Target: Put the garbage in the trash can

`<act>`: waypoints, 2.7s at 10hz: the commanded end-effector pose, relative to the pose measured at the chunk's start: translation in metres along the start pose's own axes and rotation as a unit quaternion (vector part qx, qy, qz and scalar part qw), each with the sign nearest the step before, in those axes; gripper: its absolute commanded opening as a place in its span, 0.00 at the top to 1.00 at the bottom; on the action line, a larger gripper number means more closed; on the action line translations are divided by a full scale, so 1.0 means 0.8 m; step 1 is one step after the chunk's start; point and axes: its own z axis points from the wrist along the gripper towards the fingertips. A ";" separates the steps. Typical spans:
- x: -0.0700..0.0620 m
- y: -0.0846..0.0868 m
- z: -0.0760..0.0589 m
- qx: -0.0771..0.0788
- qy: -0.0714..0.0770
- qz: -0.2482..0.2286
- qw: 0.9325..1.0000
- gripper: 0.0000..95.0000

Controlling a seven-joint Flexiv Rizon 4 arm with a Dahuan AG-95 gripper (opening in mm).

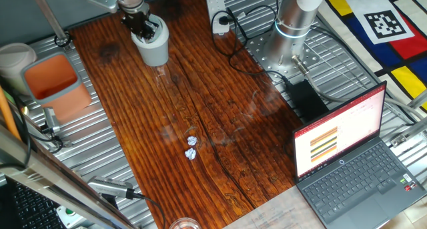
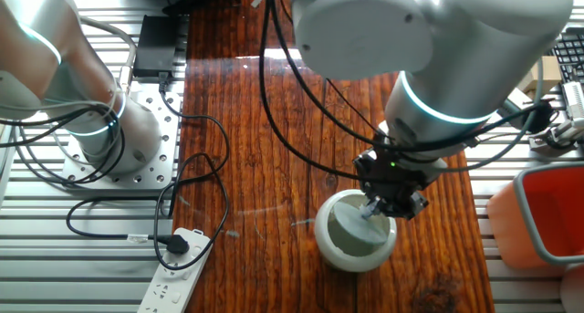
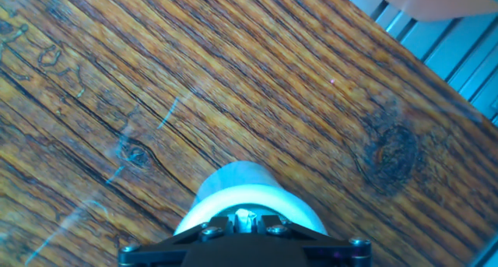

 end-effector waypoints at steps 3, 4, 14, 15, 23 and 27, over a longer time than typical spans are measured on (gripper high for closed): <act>0.012 0.006 0.008 -0.001 -0.006 0.007 1.000 1.00; 0.014 0.007 0.009 -0.001 -0.007 0.007 1.000 1.00; 0.014 0.006 0.006 -0.003 -0.011 -0.014 1.000 0.40; 0.015 0.005 0.004 -0.004 -0.010 -0.013 1.000 0.40; 0.019 0.005 -0.002 -0.004 -0.005 -0.014 1.000 0.60; 0.019 0.005 -0.002 -0.004 -0.005 -0.014 1.000 0.60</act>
